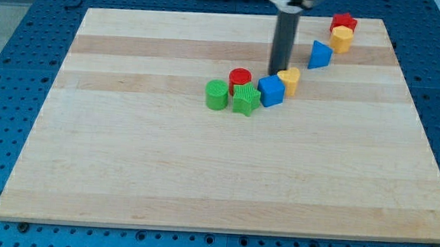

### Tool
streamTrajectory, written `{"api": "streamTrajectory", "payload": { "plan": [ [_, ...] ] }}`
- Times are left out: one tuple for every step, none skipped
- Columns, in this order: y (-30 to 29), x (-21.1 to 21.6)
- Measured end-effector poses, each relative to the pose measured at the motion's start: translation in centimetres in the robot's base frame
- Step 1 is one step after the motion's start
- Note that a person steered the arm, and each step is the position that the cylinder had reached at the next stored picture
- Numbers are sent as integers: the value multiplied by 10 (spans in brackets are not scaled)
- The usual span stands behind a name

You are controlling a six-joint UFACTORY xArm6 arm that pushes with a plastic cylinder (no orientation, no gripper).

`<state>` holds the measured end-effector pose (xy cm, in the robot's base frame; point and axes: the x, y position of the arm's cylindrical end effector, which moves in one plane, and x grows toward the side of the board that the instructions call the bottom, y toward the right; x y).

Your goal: Push the blue triangle closer to the yellow hexagon

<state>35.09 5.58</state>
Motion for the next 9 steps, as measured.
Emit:
{"api": "streamTrajectory", "payload": {
  "plan": [
    [-46, -1],
    [-47, -12],
    [-25, -11],
    [-6, -11],
    [3, -21],
    [13, -31],
    [32, -35],
    [66, -35],
    [95, -38]
  ]
}}
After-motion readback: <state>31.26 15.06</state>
